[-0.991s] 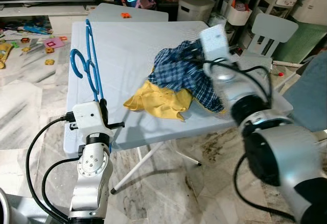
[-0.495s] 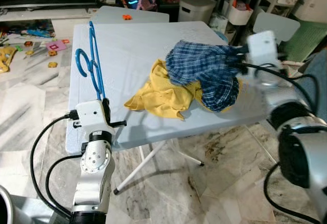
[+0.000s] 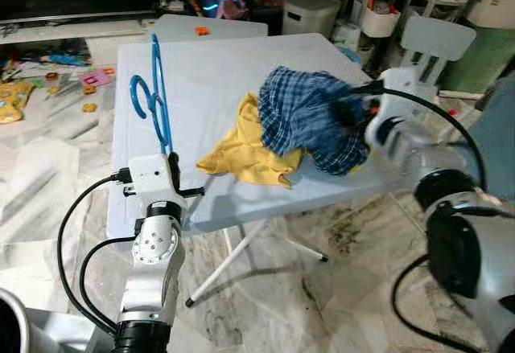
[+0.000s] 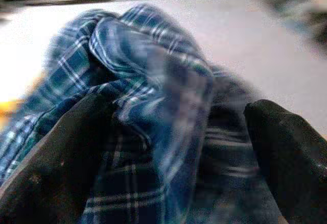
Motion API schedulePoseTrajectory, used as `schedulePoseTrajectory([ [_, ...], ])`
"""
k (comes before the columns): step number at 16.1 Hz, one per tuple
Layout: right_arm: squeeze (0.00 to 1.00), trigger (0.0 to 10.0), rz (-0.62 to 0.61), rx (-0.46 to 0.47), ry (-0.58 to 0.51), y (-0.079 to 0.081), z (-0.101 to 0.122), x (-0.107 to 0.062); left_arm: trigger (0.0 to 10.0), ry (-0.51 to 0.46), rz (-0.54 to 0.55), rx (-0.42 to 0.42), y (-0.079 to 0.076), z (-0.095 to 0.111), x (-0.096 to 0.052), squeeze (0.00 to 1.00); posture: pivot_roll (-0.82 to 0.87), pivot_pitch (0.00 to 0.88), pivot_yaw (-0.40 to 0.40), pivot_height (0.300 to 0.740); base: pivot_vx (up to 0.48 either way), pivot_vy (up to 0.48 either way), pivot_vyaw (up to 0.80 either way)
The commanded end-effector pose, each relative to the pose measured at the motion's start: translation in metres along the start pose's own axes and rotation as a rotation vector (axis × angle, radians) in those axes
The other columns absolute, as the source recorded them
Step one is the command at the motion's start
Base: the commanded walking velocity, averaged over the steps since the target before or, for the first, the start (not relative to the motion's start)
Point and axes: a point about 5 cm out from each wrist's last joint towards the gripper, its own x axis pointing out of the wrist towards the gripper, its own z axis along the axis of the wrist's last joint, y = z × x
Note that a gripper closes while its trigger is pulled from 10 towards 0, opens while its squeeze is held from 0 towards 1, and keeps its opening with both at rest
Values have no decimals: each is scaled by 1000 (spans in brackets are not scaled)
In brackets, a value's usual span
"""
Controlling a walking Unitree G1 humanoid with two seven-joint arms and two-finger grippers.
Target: Hang hanger
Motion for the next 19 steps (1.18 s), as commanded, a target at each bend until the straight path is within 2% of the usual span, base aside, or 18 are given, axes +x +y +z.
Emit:
schedulePoseTrajectory([
  [1, 0, 10000, 39, 104, -25, 0, 2, -1, 10000, 10, -19, -8, -2, -2, 3, 0, -69, 0, -53, 740, 0, 0, 0],
  [2, 0, 10000, 71, 139, -33, 4, 2, 0, 10000, 12, -22, -13, -2, -2, 3, 0, -68, 0, -53, 740, 0, 0, 0],
  [4, 0, 10000, 118, 54, -44, 8, 1, 0, 10000, 15, -32, -14, -2, -3, 3, 0, -66, 0, -52, 740, 0, 0, 0],
  [5, 0, 10000, 131, 45, -57, 7, 3, -1, 10000, 15, -34, -15, -2, -3, 3, 0, -67, 0, -52, 740, 0, 0, 0],
  [8, 0, 10000, 187, -84, -126, 1, 12, -9, 10000, 17, -44, -17, -3, -4, 2, 0, -78, 0, -44, 740, 0, 0, 0],
  [11, 0, 10000, 226, -168, -210, -7, 23, -21, 10000, 10, -69, -11, -5, -2, 2, 0, -99, 0, -30, 740, 0, 0, 0],
  [13, 0, 10000, 318, -218, -298, -6, 29, -38, 10000, -17, -74, -4, 1, 3, 0, 0, -112, 0, -22, 740, 0, 0, 0],
  [15, 0, 10000, 352, -221, -314, -4, 26, -47, 10000, -24, -72, 6, 4, 4, -1, 0, -118, 0, -17, 740, 0, 0, 0],
  [16, 0, 10000, 342, -208, -317, -2, 16, -56, 10000, -19, -85, 28, 6, 2, -6, 0, -135, 0, 0, 740, 0, 0, 0],
  [17, 0, 10000, 318, -196, -318, -2, 12, -58, 10000, -18, -92, 33, 6, 1, -8, 0, -138, 0, 3, 740, 0, 0, 0],
  [19, 0, 10000, 262, -199, -350, 13, 2, -61, 10000, 3, -119, 49, -3, -4, -16, 0, -148, 0, 27, 740, 0, 0, 0],
])
